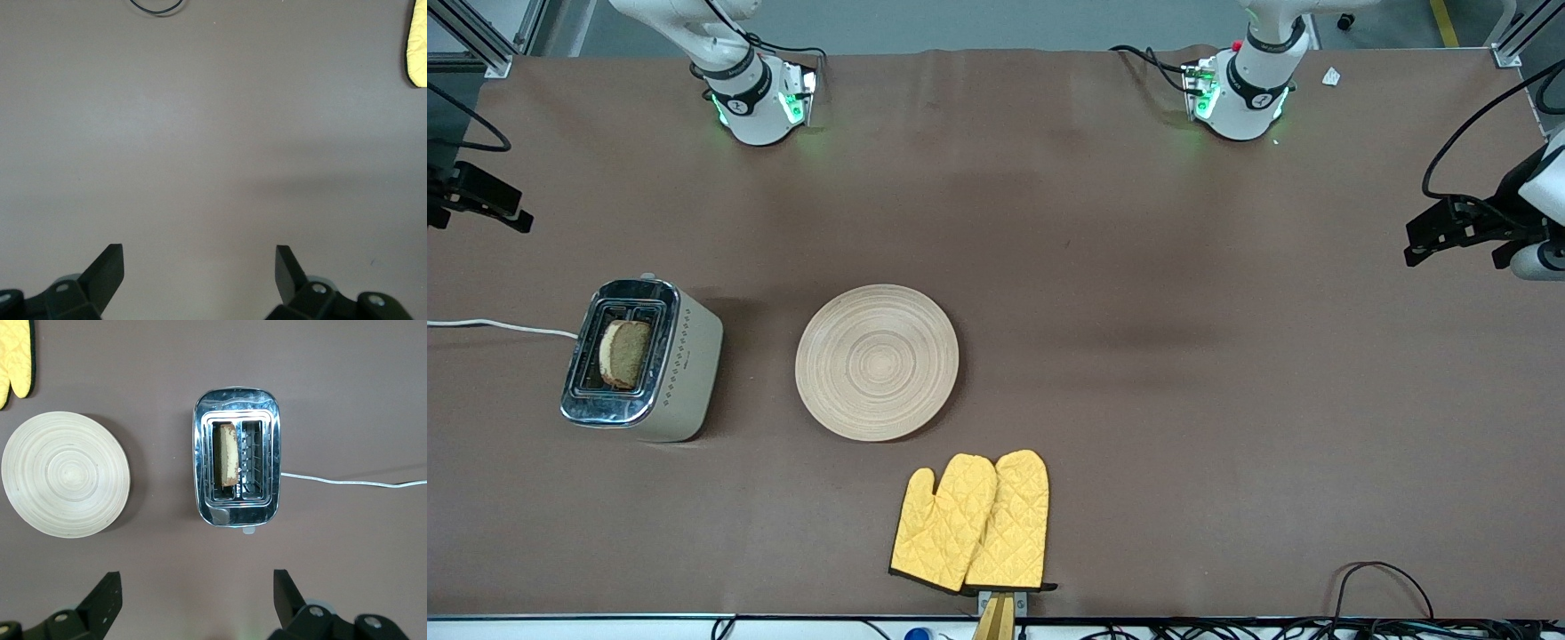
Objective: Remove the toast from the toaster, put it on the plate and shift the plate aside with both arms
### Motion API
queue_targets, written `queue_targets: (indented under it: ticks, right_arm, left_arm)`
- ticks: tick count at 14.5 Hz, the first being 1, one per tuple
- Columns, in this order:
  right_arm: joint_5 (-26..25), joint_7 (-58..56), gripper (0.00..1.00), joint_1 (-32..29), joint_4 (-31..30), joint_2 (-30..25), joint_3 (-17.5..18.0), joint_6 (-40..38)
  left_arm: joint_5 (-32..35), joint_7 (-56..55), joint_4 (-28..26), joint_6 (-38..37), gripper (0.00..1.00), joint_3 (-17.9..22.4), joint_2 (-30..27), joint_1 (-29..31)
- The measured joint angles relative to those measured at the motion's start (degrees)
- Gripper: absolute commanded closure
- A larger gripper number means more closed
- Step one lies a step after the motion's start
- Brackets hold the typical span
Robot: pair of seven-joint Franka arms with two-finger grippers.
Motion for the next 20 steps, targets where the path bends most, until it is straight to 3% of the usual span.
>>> queue_targets:
  ticks: [14, 20]
  right_arm:
    - [0.0, 0.0, 0.00, -0.1, 0.2, 0.1, 0.1, 0.0]
    - [0.0, -0.1, 0.00, -2.4, -0.6, 6.1, -0.1, 0.1]
  left_arm:
    - [0.0, 0.0, 0.0, 0.0, 0.00, 0.0, 0.0, 0.0]
    - [0.0, 0.0, 0.0, 0.0, 0.00, 0.2, 0.0, 0.2]
